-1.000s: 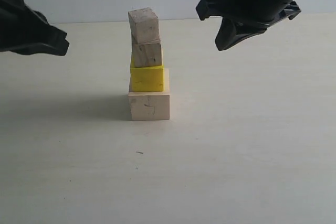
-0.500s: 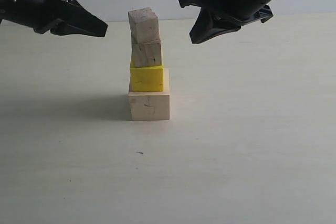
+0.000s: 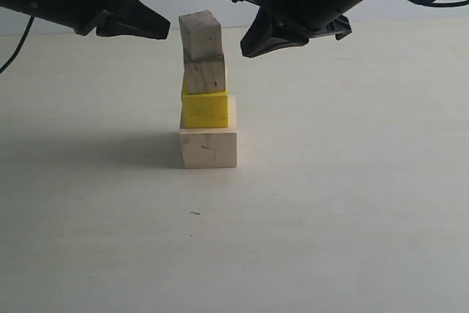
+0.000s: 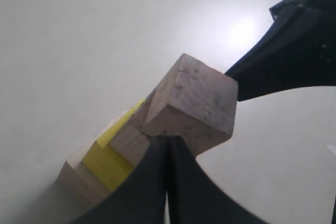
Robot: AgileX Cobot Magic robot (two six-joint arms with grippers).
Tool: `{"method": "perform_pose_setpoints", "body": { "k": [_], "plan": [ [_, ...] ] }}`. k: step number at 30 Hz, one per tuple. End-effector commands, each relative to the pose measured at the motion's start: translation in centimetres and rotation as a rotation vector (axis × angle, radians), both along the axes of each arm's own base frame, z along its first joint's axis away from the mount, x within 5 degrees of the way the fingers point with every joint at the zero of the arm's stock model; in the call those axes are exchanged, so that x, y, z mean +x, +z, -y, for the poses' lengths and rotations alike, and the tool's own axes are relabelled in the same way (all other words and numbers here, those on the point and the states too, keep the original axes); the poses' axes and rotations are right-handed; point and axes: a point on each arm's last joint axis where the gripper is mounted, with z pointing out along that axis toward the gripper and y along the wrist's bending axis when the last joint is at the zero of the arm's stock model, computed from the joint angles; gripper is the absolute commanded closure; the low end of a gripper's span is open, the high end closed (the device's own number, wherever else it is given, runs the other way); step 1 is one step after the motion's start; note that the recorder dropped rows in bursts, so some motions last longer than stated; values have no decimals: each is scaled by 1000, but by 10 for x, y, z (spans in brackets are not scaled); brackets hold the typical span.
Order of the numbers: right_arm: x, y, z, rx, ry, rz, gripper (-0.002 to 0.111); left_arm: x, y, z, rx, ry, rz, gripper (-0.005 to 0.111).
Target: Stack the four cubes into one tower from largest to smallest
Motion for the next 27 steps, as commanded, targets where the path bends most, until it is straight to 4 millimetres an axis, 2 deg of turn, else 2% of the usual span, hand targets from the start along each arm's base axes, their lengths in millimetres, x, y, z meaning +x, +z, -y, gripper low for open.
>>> {"method": "perform_pose_setpoints", "body": {
  "k": [1,27],
  "plan": [
    [5,-1,0,25,-4,42,108,1,3,1,-17,-9,2,107],
    [7,0,-3,34,66,117,108,3,-4,3,-29,-59,30,107]
  ]
}}
